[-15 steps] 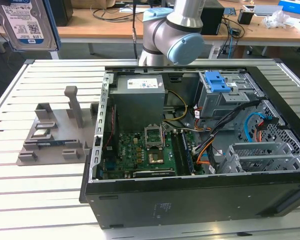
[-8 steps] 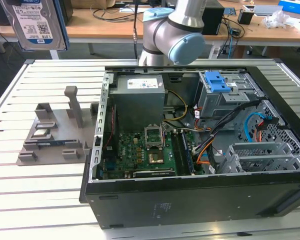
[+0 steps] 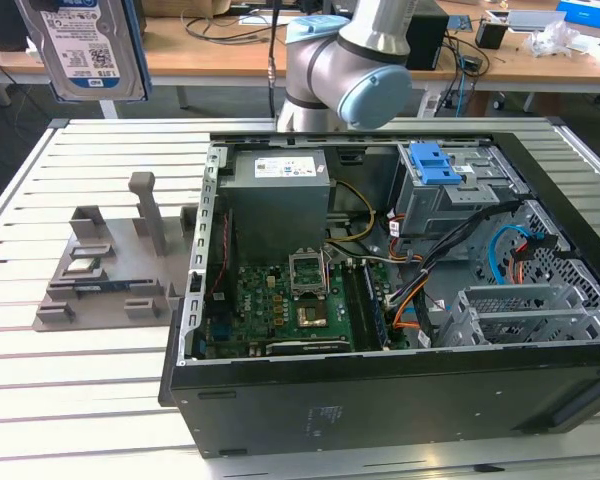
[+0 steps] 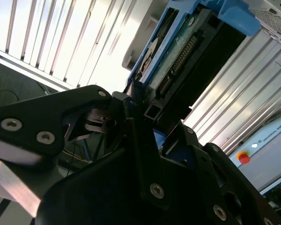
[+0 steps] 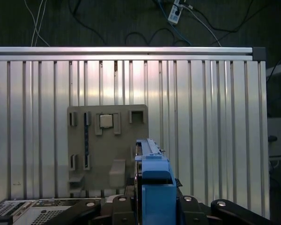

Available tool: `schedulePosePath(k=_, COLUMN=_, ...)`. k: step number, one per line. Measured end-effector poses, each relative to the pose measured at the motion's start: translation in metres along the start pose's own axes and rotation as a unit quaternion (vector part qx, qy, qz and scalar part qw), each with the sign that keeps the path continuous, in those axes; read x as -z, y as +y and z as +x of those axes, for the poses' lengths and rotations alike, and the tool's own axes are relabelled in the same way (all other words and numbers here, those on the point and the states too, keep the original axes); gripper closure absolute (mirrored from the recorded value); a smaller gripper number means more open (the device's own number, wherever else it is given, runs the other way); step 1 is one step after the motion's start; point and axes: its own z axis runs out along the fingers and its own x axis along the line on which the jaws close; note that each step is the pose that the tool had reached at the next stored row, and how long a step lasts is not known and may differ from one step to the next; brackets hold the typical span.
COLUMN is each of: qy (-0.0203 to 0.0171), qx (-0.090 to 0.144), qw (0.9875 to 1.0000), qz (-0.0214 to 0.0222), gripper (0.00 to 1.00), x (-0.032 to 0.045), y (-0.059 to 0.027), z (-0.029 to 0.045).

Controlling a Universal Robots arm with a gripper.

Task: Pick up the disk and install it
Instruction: 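Pick up the disk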

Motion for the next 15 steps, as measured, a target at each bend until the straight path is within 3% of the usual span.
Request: schedulePosePath(k=15, qy=0.0000, qx=0.000, qw=1.0000, qz=-0.0001, gripper=0.63, x=0.0015, y=-0.0380, z=-0.0006)
